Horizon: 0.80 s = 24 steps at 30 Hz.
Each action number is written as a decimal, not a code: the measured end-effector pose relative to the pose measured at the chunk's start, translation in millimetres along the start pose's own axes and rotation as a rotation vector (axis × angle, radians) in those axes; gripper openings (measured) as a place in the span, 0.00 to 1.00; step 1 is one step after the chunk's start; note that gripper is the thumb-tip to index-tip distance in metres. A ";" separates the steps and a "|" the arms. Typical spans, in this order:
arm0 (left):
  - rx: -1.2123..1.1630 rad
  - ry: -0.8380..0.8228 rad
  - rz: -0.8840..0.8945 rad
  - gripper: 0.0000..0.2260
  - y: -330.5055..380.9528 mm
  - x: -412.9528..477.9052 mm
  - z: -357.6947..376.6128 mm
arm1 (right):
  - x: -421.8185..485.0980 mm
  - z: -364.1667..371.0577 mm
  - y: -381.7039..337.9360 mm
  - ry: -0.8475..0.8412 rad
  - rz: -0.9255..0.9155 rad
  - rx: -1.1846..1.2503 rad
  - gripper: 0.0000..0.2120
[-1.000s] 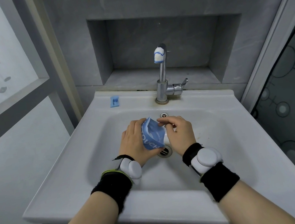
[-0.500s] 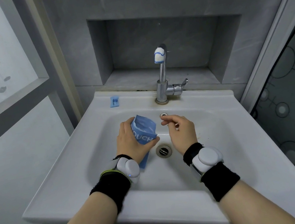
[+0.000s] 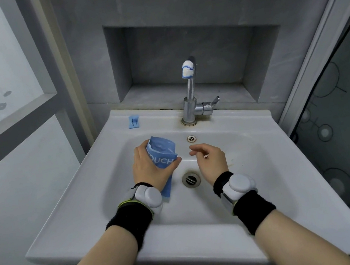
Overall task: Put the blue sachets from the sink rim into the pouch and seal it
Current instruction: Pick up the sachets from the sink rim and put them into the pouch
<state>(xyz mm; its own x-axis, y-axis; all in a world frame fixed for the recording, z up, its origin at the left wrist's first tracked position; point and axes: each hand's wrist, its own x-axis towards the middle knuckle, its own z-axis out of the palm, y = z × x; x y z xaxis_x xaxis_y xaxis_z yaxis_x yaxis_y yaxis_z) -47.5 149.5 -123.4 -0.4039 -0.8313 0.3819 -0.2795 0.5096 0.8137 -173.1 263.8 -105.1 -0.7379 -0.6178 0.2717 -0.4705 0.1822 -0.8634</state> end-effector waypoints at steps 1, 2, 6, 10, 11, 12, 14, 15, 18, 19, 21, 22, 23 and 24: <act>-0.002 0.009 -0.010 0.43 0.1 1.2 -0.7 | 0.8 0.3 -0.3 0.002 0.019 -0.004 0.14; -0.008 0.018 -0.025 0.44 0.1 1.6 -1.2 | 1.9 0.3 -1.3 0.001 0.035 -0.008 0.13; -0.060 0.056 -0.095 0.43 0.2 4.3 -4.4 | 13.7 2.6 -13.0 -0.042 0.029 -0.053 0.12; -0.075 0.109 -0.077 0.40 1.5 5.4 -7.2 | 28.6 10.4 -23.5 -0.081 -0.010 -0.131 0.12; -0.079 0.126 -0.077 0.40 2.3 5.6 -8.0 | 32.8 13.1 -25.0 -0.088 -0.020 -0.150 0.13; -0.084 0.144 -0.084 0.41 0.5 5.7 -10.1 | 36.7 18.9 -26.1 -0.099 -0.027 -0.162 0.13; -0.092 0.159 -0.093 0.41 3.8 5.3 -10.6 | 44.4 23.4 -27.9 -0.119 -0.041 -0.195 0.13; -0.092 0.166 -0.097 0.42 4.2 5.3 -10.9 | 48.7 26.8 -28.4 -0.127 -0.046 -0.208 0.13; -0.111 0.214 -0.099 0.43 4.6 6.8 -10.9 | 61.0 37.4 -29.7 -0.139 -0.076 -0.239 0.13; -0.123 0.232 -0.109 0.43 4.4 7.8 -11.2 | 65.2 41.7 -30.4 -0.148 -0.087 -0.243 0.13; -0.149 0.259 -0.132 0.44 6.2 7.7 -11.3 | 72.3 46.5 -33.0 -0.173 -0.116 -0.269 0.13; -0.157 0.273 -0.142 0.44 5.0 8.5 -11.7 | 77.5 51.8 -34.0 -0.189 -0.141 -0.292 0.14; -0.165 0.283 -0.149 0.44 6.8 8.1 -11.7 | 81.4 53.1 -35.6 -0.202 -0.168 -0.320 0.14; -0.171 0.294 -0.158 0.44 6.5 8.5 -12.2 | 85.4 56.6 -37.1 -0.222 -0.197 -0.352 0.15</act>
<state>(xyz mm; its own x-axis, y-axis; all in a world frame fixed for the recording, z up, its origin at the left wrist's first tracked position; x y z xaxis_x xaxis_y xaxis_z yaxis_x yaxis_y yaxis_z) -42.1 143.1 -109.5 -0.0930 -0.9377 0.3347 -0.1590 0.3459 0.9247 -191.2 161.0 -73.9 -0.5141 -0.8089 0.2854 -0.7558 0.2699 -0.5966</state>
